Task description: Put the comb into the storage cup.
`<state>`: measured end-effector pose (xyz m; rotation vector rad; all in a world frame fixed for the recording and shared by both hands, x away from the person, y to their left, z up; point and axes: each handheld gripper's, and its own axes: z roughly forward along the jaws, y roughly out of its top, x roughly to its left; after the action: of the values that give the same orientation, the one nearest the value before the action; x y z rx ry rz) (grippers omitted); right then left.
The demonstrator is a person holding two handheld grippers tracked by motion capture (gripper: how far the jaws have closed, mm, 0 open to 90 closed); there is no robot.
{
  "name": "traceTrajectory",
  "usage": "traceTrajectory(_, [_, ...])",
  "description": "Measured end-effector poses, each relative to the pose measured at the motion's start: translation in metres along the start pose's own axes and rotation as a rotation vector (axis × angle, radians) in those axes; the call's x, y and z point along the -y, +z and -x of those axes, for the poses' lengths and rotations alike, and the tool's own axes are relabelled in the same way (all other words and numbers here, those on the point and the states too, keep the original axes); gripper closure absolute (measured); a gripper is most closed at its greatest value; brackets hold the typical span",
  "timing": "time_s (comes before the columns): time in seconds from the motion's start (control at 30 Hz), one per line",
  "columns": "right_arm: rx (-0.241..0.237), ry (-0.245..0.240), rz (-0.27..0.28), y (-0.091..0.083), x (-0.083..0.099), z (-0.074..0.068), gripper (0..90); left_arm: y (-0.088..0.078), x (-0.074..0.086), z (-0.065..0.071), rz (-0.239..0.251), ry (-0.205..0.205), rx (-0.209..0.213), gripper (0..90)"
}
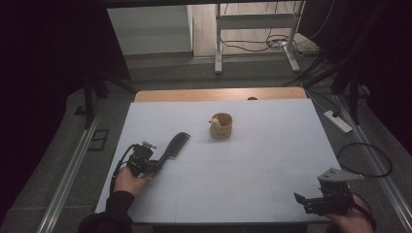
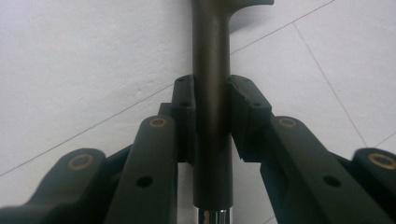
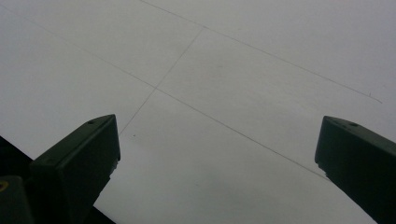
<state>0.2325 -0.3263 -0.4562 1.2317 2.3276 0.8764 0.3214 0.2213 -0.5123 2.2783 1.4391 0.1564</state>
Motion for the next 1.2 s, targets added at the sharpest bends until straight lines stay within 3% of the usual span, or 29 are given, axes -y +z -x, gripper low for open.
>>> traceTrajectory(0.5, [0.001, -0.003, 0.005, -0.001, 0.000, 0.000, 0.0, -0.015, 0.003, 0.006, 0.087, 0.035, 0.006, 72.1])
traceTrajectory(0.9, [0.003, -0.007, 0.012, -0.001, 0.000, -0.001, 0.0, -0.025, 0.008, 0.012, 0.137, 0.041, 0.018, 72.1])
traceTrajectory(1.2, [0.003, -0.007, 0.013, -0.001, 0.000, -0.001, 0.0, -0.039, 0.012, 0.018, 0.210, 0.068, 0.019, 72.1])
